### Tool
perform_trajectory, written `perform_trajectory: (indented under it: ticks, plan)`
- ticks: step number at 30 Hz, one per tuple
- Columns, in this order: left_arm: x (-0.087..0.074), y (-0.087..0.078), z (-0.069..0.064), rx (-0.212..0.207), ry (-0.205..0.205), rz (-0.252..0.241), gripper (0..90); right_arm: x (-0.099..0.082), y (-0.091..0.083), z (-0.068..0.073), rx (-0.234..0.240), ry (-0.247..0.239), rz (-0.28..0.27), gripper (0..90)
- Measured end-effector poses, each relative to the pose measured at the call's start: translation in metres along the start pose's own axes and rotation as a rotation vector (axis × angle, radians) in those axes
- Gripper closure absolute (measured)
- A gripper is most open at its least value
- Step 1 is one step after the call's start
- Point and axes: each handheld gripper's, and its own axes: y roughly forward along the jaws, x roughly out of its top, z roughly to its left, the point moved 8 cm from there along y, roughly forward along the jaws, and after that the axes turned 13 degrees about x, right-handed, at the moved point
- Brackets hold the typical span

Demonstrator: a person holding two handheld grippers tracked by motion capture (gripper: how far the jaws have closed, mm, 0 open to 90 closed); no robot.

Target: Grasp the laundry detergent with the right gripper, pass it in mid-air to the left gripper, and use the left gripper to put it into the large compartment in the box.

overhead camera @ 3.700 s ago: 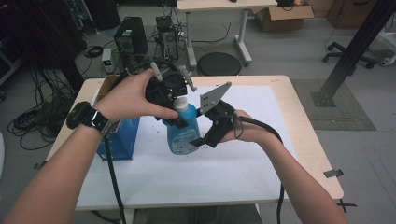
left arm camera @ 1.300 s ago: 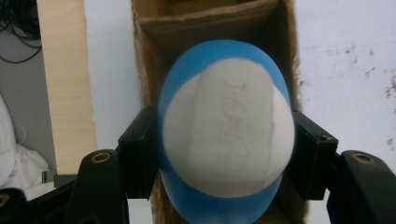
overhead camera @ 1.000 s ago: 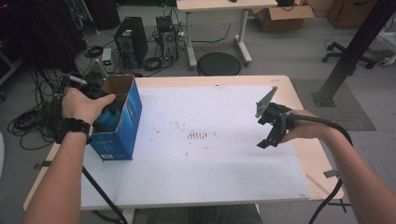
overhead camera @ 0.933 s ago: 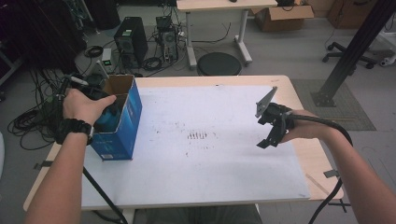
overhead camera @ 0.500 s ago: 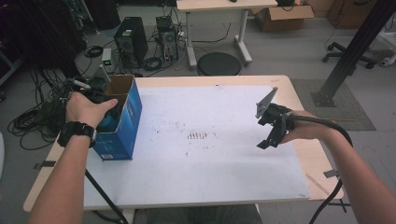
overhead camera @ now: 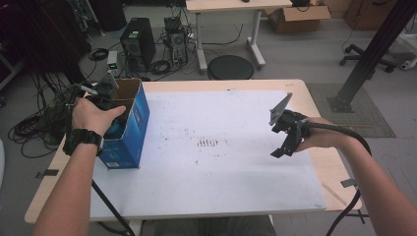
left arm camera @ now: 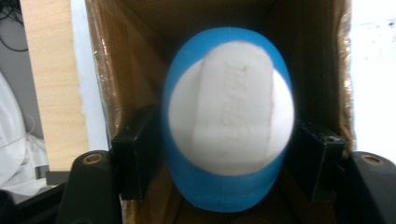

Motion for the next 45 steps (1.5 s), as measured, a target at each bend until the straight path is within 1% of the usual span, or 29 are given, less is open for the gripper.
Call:
perform_trajectory:
  ticks: [3,8,13,15,16,19,21,24,25,26,27,29,33,35,36,37,39,42,43,44,45]
  plan:
    - [-0.001,0.0,-0.001,-0.003,0.009,0.002,36.1,0.0,0.0,0.0,0.001,-0.001,-0.004,6.2]
    - [-0.001,-0.002,-0.002,-0.01,0.0,-0.005,34.8,-0.001,0.0,0.002,0.002,-0.002,0.001,6.3]
    - [-0.001,-0.011,-0.001,-0.014,0.005,-0.011,31.7,-0.002,-0.004,0.003,-0.001,0.001,-0.003,6.4]
    - [-0.001,-0.016,0.0,-0.008,0.018,-0.013,30.6,-0.002,-0.004,0.003,0.0,-0.001,-0.004,6.4]
    - [-0.001,-0.016,0.0,-0.008,0.018,-0.013,30.2,-0.002,-0.004,0.003,0.0,-0.001,-0.004,6.4]
    - [0.001,-0.026,0.004,0.001,0.016,-0.028,29.2,-0.001,-0.006,0.004,0.002,-0.004,-0.003,6.5]
    - [0.002,-0.04,0.006,0.006,0.03,-0.048,27.9,0.001,-0.008,0.004,0.0,-0.007,-0.008,6.5]
    - [0.003,-0.054,0.004,0.008,0.044,-0.071,26.5,0.002,-0.01,0.006,-0.004,-0.009,-0.01,6.5]
    - [0.003,-0.054,0.004,0.008,0.044,-0.071,26.1,0.003,-0.011,0.006,-0.006,-0.01,-0.012,6.5]
    - [0.005,-0.065,0.002,0.009,0.064,-0.091,25.8,0.003,-0.012,0.007,-0.006,-0.01,-0.01,6.5]
    - [0.005,-0.068,0.001,0.01,0.072,-0.098,25.3,0.004,-0.012,0.007,-0.007,-0.011,-0.014,6.5]
    - [0.007,-0.077,-0.004,0.027,0.096,-0.121,25.0,0.004,-0.013,0.008,-0.009,-0.015,-0.015,6.5]
    - [0.008,-0.089,-0.024,0.003,0.148,-0.152,23.1,0.005,-0.015,0.009,-0.01,-0.018,-0.015,6.5]
    - [0.009,-0.093,-0.037,-0.017,0.189,-0.165,22.5,0.005,-0.016,0.009,-0.01,-0.018,-0.016,6.6]
    - [0.009,-0.093,-0.037,-0.017,0.189,-0.165,21.7,0.005,-0.016,0.009,-0.01,-0.018,-0.016,6.6]
    - [0.01,-0.095,-0.048,-0.033,0.224,-0.177,21.0,0.005,-0.017,0.008,-0.012,-0.015,-0.016,6.6]
    - [0.01,-0.095,-0.061,-0.044,0.255,-0.194,19.8,0.005,-0.017,0.008,-0.014,-0.013,-0.017,6.6]
    - [0.01,-0.093,-0.081,-0.063,0.304,-0.199,18.4,0.004,-0.017,0.008,-0.01,-0.012,-0.014,6.6]
    - [0.01,-0.093,-0.081,-0.063,0.304,-0.199,18.1,0.004,-0.017,0.008,-0.01,-0.012,-0.014,6.6]
    - [0.009,-0.09,-0.092,-0.073,0.336,-0.201,17.3,0.003,-0.016,0.008,-0.01,-0.01,-0.013,6.6]
    - [0.009,-0.09,-0.092,-0.073,0.336,-0.201,16.8,0.003,-0.016,0.008,-0.01,-0.01,-0.013,6.6]
